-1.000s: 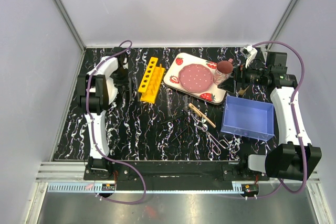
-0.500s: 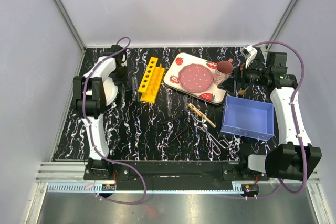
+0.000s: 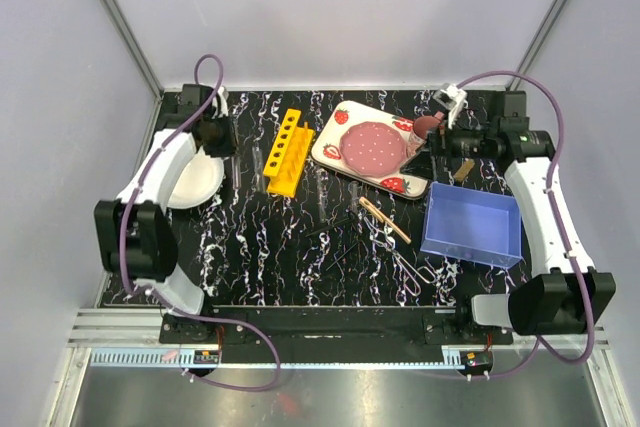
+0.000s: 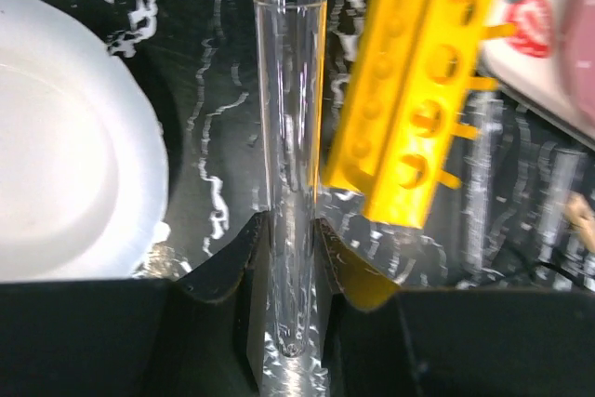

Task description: Organize the chemistry lab equipment

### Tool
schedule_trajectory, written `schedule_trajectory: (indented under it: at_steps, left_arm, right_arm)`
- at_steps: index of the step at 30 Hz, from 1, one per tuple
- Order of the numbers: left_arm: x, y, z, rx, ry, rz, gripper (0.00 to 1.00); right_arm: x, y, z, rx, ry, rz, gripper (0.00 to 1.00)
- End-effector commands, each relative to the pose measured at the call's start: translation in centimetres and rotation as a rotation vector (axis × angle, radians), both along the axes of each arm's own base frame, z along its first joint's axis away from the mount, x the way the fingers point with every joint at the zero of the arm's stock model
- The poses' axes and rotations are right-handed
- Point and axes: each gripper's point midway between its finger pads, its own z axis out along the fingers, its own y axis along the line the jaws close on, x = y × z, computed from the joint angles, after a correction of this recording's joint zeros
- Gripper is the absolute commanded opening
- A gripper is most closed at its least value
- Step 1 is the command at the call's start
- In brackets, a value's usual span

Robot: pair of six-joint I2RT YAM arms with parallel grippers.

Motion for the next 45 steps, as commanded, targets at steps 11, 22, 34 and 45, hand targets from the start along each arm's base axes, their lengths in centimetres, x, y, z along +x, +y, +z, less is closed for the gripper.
schedule_trajectory:
  at_steps: [11, 22, 34, 45]
  left_arm:
    - [-6.8, -13.8, 18.4, -0.824, -0.535, -0.149, 0.18]
    - [-9.6, -18.8, 21.3, -1.040, -0.574, -0.128, 0.18]
    - [-10.3, -20.7, 20.6, -1.071, -0.567, -0.113, 0.18]
    - [-11.4, -21.5, 20.4, -1.033, -0.536, -0.200, 0.41]
  right_arm:
    - [-5.0, 15.0, 5.3, 0.207, 0.199, 0.458, 1.00]
    - [-2.8, 18.2, 3.2, 0.194, 0.287, 0.294, 1.00]
    - [-3.5, 19.2, 2.9, 0.257, 0.371, 0.311, 0.67]
    - [-4.6, 19.2, 2.9, 0.296, 0.398, 0.376, 0.09]
